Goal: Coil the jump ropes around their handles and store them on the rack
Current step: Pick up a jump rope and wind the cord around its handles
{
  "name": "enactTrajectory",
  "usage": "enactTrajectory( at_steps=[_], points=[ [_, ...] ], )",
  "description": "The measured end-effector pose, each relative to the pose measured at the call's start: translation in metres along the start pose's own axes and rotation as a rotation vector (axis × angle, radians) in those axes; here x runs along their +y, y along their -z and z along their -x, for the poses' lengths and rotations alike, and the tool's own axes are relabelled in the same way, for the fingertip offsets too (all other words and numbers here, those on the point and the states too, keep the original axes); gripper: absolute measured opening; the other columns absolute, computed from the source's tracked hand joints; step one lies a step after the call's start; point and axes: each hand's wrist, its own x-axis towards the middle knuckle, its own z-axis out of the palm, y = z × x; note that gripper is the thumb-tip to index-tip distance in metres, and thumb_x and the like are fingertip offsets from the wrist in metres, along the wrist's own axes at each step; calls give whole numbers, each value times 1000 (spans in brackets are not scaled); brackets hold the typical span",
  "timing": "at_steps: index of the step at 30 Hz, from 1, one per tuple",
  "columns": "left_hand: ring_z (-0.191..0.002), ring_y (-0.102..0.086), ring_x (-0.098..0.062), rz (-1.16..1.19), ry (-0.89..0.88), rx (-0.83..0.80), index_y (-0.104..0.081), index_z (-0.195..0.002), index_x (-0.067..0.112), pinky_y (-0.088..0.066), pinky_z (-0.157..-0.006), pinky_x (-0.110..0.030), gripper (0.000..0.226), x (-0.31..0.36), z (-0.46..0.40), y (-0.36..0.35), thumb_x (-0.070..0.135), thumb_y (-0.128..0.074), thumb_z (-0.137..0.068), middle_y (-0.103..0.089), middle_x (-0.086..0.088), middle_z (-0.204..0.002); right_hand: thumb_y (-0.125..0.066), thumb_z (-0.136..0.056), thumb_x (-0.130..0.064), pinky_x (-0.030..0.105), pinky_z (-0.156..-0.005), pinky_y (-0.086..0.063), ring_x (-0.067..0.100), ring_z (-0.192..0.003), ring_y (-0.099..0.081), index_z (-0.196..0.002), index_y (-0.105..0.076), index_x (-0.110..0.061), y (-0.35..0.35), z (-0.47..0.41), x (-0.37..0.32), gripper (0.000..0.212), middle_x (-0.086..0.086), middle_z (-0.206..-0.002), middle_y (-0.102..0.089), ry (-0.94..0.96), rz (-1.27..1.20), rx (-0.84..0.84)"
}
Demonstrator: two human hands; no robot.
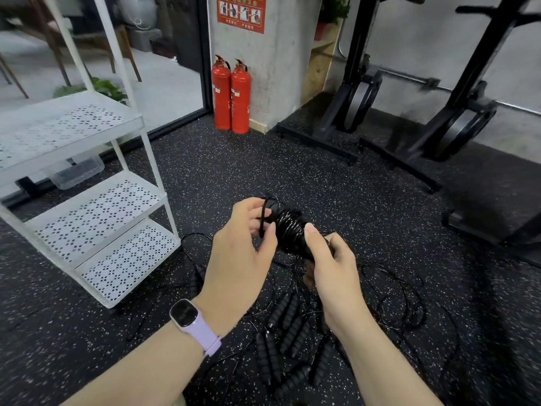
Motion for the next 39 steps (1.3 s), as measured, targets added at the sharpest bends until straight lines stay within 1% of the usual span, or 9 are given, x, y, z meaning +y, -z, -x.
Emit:
enactTrajectory(
  at_steps=[5,7,11,18,22,26,30,35,39],
  points=[
    [-93,-64,-4,-93,-13,42,-65,-127,15,-51,-86,-15,28,3,-3,1,13,-63,-99,-71,8,-105,-70,-77,-69,37,-60,-37,15,-62,-40,-68,-41,-29,-3,1,1,50,-6,-66,-41,-44,-93,9],
    [-82,-62,-8,-167,-37,50,-71,-117,14,-51,-77,-22,20,5,-5,3,14,-61,-100,-70,6,-96,-70,-78,-68,37,-60,-38,14,-62,-40,-72,-46,-28,-4,2,1,47,-6,-66,-41,-54,-137,-1],
    [-71,-49,0,-263,-62,16,-64,-90,20,-37,-69,-9,13,6,-13,9,12,-59,-100,-51,20,-77,-70,-85,-63,39,-62,-36,14,-62,-38,-83,-50,-24,-5,6,2,43,-4,-67,-41,-75,-191,-18],
    [-76,-53,-6,-160,-93,15,-75,-104,12,-43,-71,-17,14,3,-10,9,18,-63,-101,-62,9,-83,-67,-93,-58,33,-63,-43,6,-63,-53,-95,-58,-23,-4,6,2,36,-6,-75,-58,-63,-233,-30],
    [-73,-51,-6,-184,-91,-9,-75,-102,14,-42,-71,-18,13,4,-7,7,19,-63,-102,-58,10,-81,-66,-95,-55,25,-50,-46,5,-59,-56,-100,-63,-20,-3,4,0,35,-3,-79,-66,-64,-277,-32],
    [-73,-52,-13,-267,-50,-88,-74,-96,16,-43,-71,-30,19,-3,-8,6,22,-58,-104,-56,6,-76,-70,-92,-56,29,-54,-43,9,-61,-50,-92,-57,-23,-1,2,2,35,-3,-76,-58,-70,-241,0],
    [-71,-49,-4,-204,-40,-127,-73,-95,21,-34,-66,-17,18,-3,-10,5,24,-58,-104,-49,15,-75,-71,-85,-62,32,-61,-43,9,-64,-52,-88,-59,-28,2,0,3,36,-5,-77,-59,-86,-227,11],
    [-81,-54,-5,-78,-41,-149,-72,-97,20,-37,-71,-11,19,-3,-10,4,25,-55,-104,-55,12,-82,-69,-92,-57,24,-51,-45,4,-54,-54,-84,-57,-24,4,1,2,36,-12,-65,-59,-82,-262,-33],
    [-82,-59,-13,-10,49,-131,-72,-97,27,-44,-72,-18,23,1,-9,2,27,-50,-104,-60,12,-87,-70,-80,-69,40,-65,-36,19,-65,-41,-83,-52,-23,6,1,1,50,3,-74,-46,-47,-221,-19]
  ],
)
